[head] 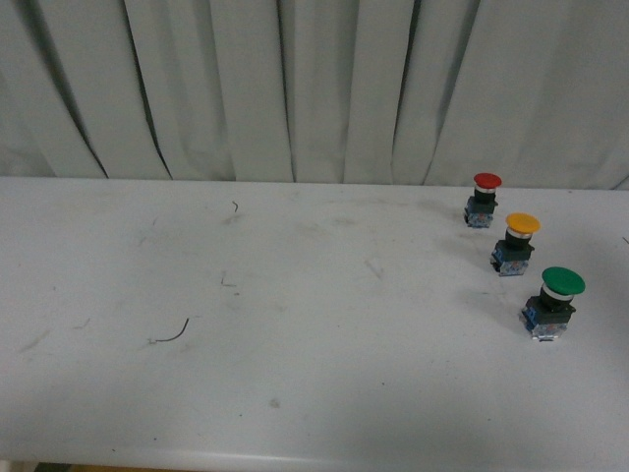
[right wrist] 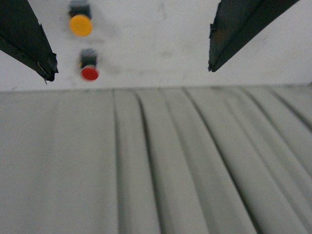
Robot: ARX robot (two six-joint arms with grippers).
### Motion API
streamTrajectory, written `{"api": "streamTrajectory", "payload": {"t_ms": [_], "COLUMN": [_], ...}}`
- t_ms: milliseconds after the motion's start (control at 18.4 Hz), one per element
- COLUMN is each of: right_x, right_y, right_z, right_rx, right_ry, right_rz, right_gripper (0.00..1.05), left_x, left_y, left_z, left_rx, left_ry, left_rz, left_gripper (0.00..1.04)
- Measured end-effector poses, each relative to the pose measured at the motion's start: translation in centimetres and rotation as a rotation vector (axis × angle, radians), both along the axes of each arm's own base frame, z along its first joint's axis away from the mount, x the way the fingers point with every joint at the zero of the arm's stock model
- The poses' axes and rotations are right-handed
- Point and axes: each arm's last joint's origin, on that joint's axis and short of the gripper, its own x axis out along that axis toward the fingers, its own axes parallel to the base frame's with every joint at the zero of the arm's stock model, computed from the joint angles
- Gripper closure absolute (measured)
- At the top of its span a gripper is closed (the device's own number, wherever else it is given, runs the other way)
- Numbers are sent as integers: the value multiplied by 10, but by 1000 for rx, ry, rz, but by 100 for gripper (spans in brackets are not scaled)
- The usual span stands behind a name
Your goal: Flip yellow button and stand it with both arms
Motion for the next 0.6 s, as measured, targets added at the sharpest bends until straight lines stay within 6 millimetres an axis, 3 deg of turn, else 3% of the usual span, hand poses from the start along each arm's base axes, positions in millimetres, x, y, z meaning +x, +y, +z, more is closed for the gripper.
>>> {"api": "streamTrajectory", "payload": {"t_ms": [54,163,272,381,436,599], "right_x": [-5,-80,-130,-146,-150,-161], "right_y": [0,-3,-6,-17,-20,-28], "right_z": [1,-13,-41,-54,-64,-79], "right_rx": [-7,-136,-169,-171,-181,-177], "right_ry": [-7,-17,-43,-82,-70,-73], "right_rz": [-18,-175,-193,-214,-205,-198], "right_gripper": [13,39,65,94,103,103], "left_x": [0,0,0,0,0,0], "left_y": [0,0,0,0,0,0], "left_z": [0,0,0,0,0,0], "left_rx": [0,0,0,0,0,0], "left_ry": [0,0,0,0,0,0], "left_rz": [0,0,0,0,0,0], "left_gripper": [7,7,7,7,7,7]}}
